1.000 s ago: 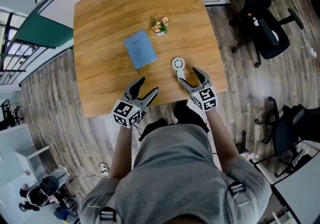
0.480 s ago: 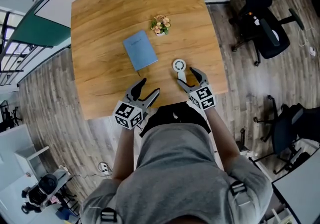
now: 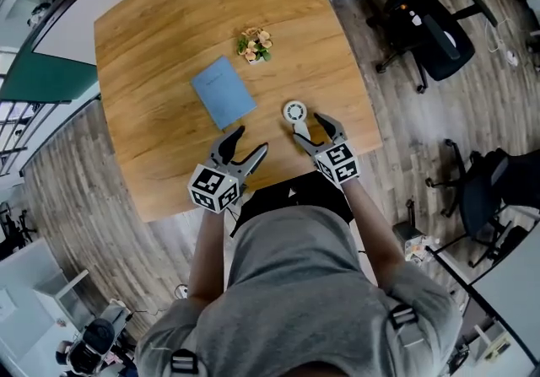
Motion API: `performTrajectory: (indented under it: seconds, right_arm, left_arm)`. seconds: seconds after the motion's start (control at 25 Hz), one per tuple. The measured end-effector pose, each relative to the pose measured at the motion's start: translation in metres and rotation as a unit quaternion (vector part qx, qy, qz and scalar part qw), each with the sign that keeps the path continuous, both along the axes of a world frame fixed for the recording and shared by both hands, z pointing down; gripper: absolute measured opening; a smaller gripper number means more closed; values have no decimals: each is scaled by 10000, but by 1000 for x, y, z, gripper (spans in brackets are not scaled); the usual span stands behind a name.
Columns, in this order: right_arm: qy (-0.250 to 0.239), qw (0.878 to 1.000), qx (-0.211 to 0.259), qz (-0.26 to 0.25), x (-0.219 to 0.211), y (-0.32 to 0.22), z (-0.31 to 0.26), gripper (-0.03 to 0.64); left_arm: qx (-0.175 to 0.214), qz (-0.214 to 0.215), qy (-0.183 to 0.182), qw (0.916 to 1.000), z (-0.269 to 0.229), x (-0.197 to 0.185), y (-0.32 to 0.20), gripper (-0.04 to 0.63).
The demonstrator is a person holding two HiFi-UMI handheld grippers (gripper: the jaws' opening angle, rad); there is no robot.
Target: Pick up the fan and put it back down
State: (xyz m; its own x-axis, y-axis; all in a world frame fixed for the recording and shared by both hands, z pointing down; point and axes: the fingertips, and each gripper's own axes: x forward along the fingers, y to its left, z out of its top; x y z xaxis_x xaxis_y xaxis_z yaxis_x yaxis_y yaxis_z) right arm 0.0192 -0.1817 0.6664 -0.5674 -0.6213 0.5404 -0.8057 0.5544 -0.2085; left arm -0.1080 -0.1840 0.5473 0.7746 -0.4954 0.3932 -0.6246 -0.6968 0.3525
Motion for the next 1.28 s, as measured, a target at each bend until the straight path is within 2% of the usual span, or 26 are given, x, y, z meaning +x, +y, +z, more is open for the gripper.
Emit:
performTrajectory:
  seconds: [0.36, 0.76, 1.12, 1.28]
  right_arm:
    - [47, 9995, -248, 190, -7, -7, 36, 342]
    - [150, 9973, -501, 507, -8, -16, 74, 344]
    - [621, 9944, -705, 485, -8, -18, 101, 347]
    - [677, 9935, -742, 528, -8, -17, 107, 345]
  left_arm:
    - [-222, 210, -61, 9995, 26, -8, -7, 298]
    - [-255, 380, -112, 9989, 46, -9, -18, 298]
    - [-371, 485, -94, 9981, 59, -4, -16, 298]
    - [-388, 539, -104, 9977, 62, -2, -14, 298]
